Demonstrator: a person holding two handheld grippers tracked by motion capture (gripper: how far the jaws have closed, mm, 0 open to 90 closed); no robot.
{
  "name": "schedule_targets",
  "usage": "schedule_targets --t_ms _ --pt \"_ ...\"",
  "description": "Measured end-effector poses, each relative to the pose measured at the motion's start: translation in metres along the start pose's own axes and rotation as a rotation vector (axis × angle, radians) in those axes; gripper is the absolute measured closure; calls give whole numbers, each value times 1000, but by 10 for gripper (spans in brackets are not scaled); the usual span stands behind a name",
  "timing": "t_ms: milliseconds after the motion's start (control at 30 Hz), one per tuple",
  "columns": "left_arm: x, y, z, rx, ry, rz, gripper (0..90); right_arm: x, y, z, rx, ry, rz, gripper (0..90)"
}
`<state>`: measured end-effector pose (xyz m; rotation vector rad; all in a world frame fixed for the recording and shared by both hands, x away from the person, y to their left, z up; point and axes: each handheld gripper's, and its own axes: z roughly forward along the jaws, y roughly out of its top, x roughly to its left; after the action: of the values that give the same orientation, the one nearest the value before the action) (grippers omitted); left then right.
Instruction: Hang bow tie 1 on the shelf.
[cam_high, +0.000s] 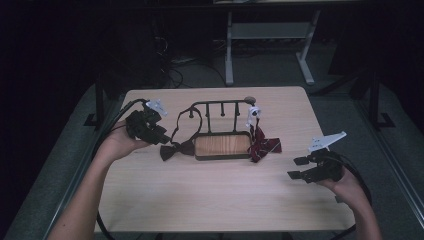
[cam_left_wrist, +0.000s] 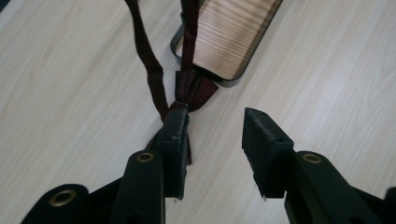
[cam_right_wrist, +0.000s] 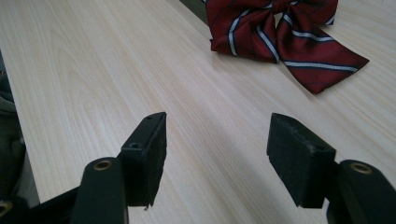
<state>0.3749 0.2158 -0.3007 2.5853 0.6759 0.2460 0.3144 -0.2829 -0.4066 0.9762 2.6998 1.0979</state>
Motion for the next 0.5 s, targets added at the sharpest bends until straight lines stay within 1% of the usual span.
schedule_targets --t_ms 133,267,400,500 --pt "-5 -8 2 -10 3 6 586 0 -1 0 3 1 4 375" --pt "-9 -17 4 -20 4 -3 557 -1 -1 0 3 -1 10 374" --pt "-13 -28 9 -13 -2 -8 531 -1 -1 0 7 1 8 373" --pt "-16 -35 12 -23 -5 -10 517 -1 -1 1 9 1 8 373"
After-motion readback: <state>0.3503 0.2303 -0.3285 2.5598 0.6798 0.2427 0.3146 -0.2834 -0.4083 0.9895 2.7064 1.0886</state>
